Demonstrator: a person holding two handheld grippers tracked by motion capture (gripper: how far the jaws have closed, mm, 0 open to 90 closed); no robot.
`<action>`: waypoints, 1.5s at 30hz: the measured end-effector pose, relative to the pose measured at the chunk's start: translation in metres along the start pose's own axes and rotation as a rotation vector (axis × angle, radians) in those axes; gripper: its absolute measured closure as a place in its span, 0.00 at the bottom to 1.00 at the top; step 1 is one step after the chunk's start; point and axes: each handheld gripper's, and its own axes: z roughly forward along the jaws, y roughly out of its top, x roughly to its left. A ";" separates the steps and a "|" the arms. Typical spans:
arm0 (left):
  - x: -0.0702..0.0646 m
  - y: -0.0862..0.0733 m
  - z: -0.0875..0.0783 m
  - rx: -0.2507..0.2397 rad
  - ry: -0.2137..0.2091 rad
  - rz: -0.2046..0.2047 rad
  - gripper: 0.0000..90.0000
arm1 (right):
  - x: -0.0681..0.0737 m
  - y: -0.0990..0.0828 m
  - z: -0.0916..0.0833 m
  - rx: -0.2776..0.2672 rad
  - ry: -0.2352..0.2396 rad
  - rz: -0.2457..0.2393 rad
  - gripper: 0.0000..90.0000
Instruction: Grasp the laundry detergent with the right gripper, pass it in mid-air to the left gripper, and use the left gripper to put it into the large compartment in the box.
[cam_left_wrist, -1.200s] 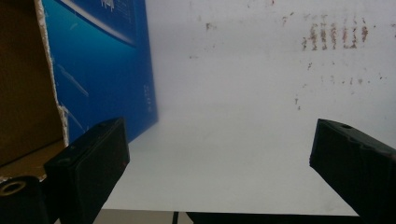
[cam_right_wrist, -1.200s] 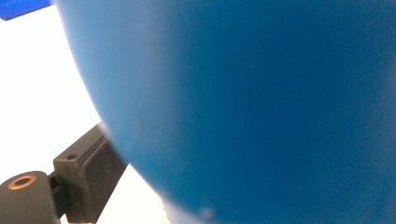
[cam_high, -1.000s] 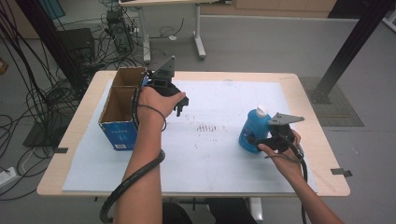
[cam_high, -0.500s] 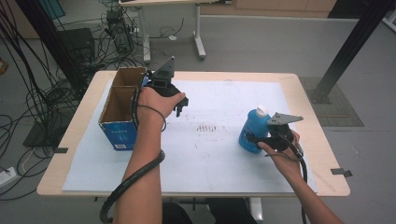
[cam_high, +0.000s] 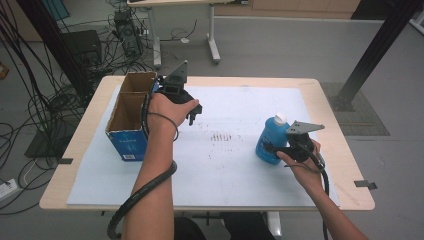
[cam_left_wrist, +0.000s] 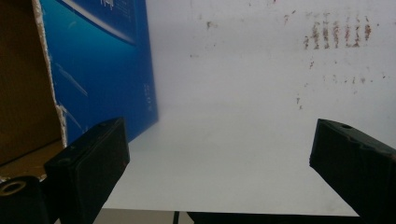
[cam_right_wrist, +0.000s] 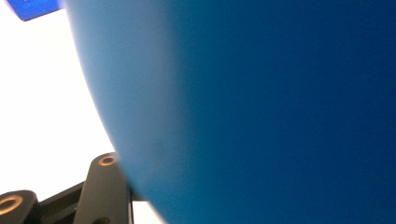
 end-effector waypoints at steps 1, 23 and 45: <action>0.000 0.000 0.000 0.001 0.001 -0.001 0.06 | 0.000 0.000 0.000 -0.001 0.001 -0.001 0.46; -0.001 -0.001 -0.004 -0.004 0.004 -0.001 0.06 | -0.001 -0.001 0.000 -0.005 0.006 -0.009 0.47; -0.002 -0.001 -0.005 -0.004 0.006 0.004 0.06 | -0.002 -0.001 0.000 -0.005 0.011 -0.009 0.47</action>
